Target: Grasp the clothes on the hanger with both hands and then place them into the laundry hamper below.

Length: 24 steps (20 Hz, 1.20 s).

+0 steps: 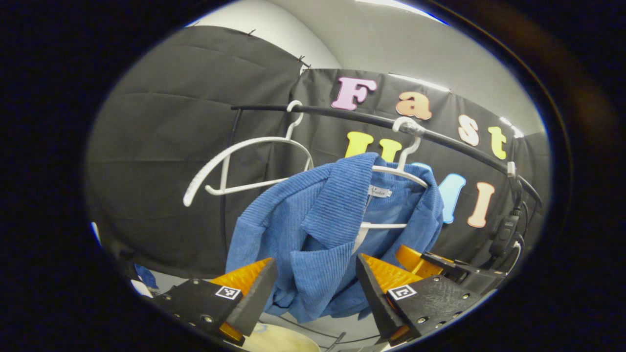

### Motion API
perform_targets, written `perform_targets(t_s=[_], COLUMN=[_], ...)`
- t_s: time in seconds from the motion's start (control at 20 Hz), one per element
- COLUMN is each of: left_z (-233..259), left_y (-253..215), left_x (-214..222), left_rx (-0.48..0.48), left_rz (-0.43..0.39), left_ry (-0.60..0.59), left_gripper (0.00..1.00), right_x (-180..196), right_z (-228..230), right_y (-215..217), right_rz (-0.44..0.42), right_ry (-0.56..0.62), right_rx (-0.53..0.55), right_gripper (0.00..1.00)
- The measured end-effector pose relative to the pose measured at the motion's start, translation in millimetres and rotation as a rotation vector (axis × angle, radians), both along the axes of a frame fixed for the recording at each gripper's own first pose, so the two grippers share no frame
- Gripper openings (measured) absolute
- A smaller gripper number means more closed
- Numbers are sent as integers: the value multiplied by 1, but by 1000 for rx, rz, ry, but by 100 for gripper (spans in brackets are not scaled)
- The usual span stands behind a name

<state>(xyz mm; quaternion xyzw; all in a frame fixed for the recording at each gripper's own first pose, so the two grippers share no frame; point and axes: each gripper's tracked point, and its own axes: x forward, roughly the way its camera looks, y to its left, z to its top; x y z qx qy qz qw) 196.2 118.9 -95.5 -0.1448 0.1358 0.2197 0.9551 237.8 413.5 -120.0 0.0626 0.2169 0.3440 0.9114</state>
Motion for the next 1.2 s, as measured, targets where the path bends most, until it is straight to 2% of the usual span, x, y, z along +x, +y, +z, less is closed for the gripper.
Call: perform_targets(t_s=[0.15,0.2,0.3,0.4,0.55,0.65,0.7,0.75,0.85,0.9,0.95,1.0,1.05,1.1,1.15,1.2], left_z=[-5,-10,-13,-15,-16,-13,-13,-13,-15,-15,-15,-14,-11,-11,-11,-8], left_y=[6,8,9,11,19,20,17,16,11,8,18,29,23,11,6,11], left_x=[12,19,28,31,34,36,36,36,38,39,34,28,30,34,32,29], left_rx=[8,19,31,43,58,57,48,45,36,33,56,63,25,-14,-31,-19], left_rz=[42,53,64,78,114,124,111,106,73,58,93,142,109,82,65,63], left_ry=[19,27,29,29,12,-10,-20,-30,-44,-45,-39,-45,-84,-110,-124,-136], left_gripper=[95,91,95,95,91,83,95,95,53,59,43,27,11,19,19,14], right_x=[7,11,17,21,19,23,24,24,24,26,26,27,25,27,30,31], right_z=[-8,-8,-7,-8,-13,-17,-16,-16,-15,-14,-11,-10,-9,-8,-7,-5], right_y=[12,15,15,15,15,15,16,17,18,16,14,13,12,11,12,10], right_rz=[30,37,44,44,46,42,43,44,43,34,23,19,18,21,33,43], right_ry=[21,17,-3,3,24,28,27,22,10,5,1,-2,0,5,9,7], right_rx=[9,13,14,33,83,94,99,103,105,106,115,130,140,150,164,172], right_gripper=[95,95,95,95,95,94,91,88,75,62,57,43,31,20,12,6])
